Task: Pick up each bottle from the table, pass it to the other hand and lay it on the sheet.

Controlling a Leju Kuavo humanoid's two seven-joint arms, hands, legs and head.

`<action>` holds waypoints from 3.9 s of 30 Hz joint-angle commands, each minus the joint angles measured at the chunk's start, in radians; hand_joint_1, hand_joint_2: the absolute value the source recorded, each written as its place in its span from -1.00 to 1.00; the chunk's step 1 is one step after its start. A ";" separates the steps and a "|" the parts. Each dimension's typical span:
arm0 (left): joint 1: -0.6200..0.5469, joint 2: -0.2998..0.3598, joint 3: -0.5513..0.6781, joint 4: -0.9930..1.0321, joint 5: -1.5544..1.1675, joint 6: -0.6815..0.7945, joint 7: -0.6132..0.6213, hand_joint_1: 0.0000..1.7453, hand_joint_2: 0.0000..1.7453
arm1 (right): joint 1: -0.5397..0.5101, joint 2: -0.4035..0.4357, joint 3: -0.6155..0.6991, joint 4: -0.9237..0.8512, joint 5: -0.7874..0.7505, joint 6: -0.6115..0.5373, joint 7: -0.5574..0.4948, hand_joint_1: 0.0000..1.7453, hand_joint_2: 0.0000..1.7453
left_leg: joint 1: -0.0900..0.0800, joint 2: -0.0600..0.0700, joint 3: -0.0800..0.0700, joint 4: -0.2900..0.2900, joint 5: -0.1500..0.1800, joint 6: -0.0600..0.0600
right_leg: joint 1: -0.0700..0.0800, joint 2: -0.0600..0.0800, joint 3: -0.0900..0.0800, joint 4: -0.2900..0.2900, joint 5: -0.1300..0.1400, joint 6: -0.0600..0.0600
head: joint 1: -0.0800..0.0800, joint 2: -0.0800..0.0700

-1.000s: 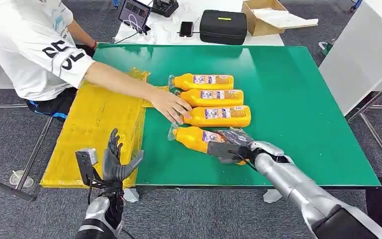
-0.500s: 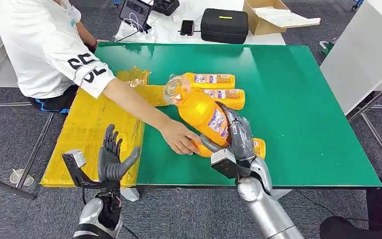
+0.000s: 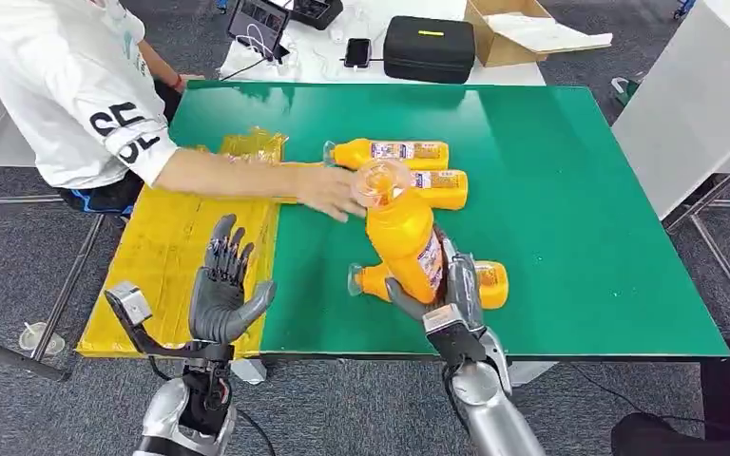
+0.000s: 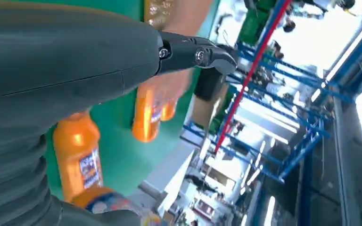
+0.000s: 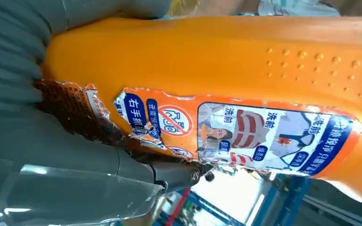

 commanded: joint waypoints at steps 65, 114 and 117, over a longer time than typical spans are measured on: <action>-0.171 0.032 -0.081 0.407 0.021 -0.177 0.091 -1.00 1.00 | -0.241 0.199 0.356 0.726 0.334 -0.186 0.123 1.00 1.00 | 0.000 0.002 0.007 -0.001 -0.002 0.001 | 0.001 -0.001 0.006 -0.001 -0.002 -0.002 | 0.000 0.000; -0.103 -0.014 -0.051 0.218 0.092 -0.150 0.039 1.00 1.00 | -0.248 0.196 0.353 0.731 0.314 -0.118 0.180 0.66 1.00 | 0.000 -0.001 0.005 0.000 -0.001 0.001 | 0.001 -0.004 0.005 0.000 -0.003 -0.002 | 0.000 0.000; -0.100 -0.015 -0.047 0.215 0.089 -0.147 0.039 1.00 1.00 | -0.247 0.201 0.339 0.722 0.306 -0.138 0.180 -1.00 1.00 | 0.000 0.000 0.001 0.000 0.000 0.000 | 0.001 -0.002 0.000 0.000 -0.001 -0.001 | 0.000 0.000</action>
